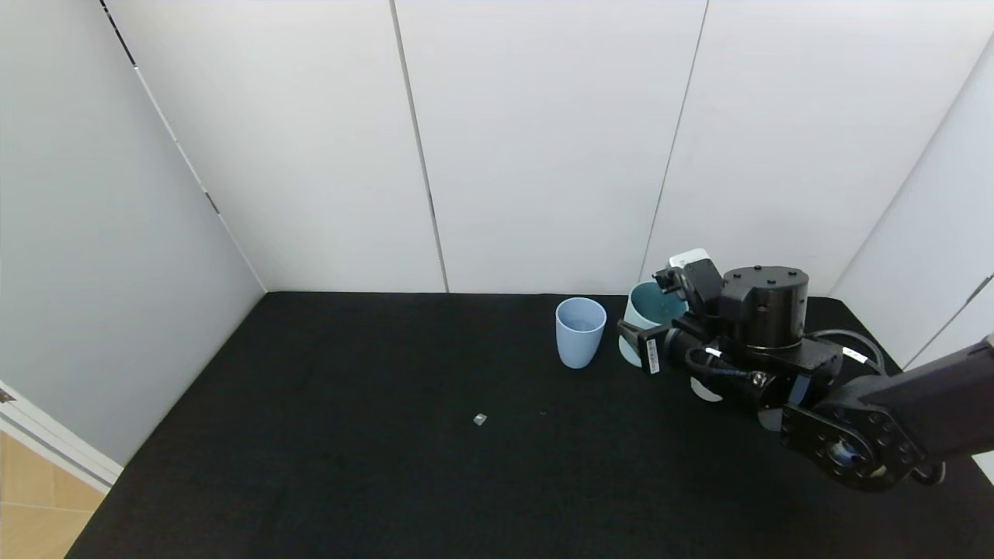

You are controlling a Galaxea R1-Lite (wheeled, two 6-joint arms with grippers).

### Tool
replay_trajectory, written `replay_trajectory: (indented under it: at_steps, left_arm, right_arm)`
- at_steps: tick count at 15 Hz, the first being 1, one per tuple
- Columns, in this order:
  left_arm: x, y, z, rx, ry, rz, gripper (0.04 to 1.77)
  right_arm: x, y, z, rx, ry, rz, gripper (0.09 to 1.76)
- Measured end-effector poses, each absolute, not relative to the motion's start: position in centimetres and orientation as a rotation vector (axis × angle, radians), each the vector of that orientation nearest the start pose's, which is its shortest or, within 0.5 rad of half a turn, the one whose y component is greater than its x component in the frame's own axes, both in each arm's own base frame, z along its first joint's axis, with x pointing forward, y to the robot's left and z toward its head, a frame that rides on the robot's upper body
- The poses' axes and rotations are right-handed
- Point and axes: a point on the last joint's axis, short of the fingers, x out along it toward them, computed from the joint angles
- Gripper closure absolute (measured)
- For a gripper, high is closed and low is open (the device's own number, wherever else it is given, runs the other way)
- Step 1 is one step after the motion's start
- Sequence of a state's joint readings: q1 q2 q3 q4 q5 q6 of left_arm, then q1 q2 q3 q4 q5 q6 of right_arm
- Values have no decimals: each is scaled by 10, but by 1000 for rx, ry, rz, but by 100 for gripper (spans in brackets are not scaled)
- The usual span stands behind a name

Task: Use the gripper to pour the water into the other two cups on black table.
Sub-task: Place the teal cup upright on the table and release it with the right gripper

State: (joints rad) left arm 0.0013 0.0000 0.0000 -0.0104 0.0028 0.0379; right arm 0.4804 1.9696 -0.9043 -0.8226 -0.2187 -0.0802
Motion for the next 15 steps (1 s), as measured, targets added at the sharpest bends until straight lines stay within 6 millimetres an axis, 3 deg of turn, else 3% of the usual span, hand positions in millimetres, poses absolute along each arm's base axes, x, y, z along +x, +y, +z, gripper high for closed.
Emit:
replay_trajectory:
  at_steps: [5,15]
  left_arm:
    - [-23,0,77,38,-11,4,9]
    - [-23,0,77,38,-11,4,9]
  right_arm:
    - [317,165,107,-125,242,290,66]
    - [322,167,74,-125,326,280,66]
